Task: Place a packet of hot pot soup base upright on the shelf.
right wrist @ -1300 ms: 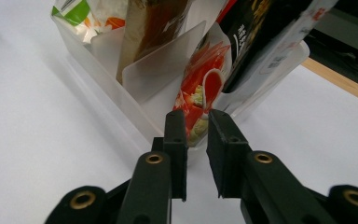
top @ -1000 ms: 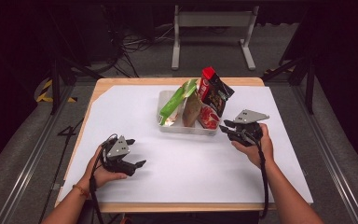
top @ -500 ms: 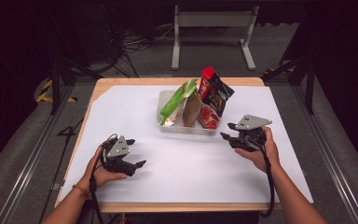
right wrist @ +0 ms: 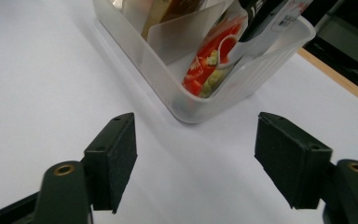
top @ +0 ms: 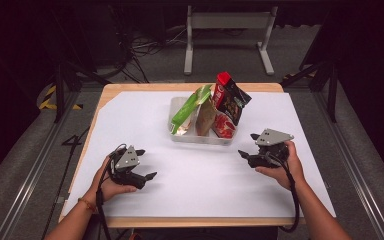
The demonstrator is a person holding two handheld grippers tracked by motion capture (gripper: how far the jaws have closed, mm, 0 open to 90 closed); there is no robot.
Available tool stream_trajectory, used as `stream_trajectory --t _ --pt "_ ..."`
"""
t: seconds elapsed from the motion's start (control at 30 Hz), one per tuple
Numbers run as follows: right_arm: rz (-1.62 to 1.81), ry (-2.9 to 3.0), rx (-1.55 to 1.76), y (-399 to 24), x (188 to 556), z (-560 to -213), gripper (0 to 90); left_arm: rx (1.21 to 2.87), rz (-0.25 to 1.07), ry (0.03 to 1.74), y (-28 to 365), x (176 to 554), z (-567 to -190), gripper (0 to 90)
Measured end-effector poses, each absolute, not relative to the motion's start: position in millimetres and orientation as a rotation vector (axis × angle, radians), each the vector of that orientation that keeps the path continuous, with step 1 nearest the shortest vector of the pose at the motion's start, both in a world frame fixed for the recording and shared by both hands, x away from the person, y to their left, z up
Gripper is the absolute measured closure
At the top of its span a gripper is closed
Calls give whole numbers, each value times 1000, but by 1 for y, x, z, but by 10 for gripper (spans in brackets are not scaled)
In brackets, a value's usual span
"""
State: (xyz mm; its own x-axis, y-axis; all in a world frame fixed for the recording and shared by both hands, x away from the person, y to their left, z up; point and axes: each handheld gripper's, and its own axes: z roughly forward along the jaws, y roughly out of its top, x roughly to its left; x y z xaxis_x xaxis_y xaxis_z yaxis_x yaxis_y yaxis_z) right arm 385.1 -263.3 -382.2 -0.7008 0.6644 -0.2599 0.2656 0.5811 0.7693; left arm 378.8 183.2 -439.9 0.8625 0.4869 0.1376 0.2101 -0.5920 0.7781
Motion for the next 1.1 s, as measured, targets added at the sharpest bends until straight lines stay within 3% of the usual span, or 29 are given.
stream_trajectory --t 0.3,1.1 --pt "956 2282 716 -268 381 -390 209 2215 432 501 183 379 -441 145" --pt "961 2245 775 -296 356 -409 132 2224 428 494 179 378 -443 144"
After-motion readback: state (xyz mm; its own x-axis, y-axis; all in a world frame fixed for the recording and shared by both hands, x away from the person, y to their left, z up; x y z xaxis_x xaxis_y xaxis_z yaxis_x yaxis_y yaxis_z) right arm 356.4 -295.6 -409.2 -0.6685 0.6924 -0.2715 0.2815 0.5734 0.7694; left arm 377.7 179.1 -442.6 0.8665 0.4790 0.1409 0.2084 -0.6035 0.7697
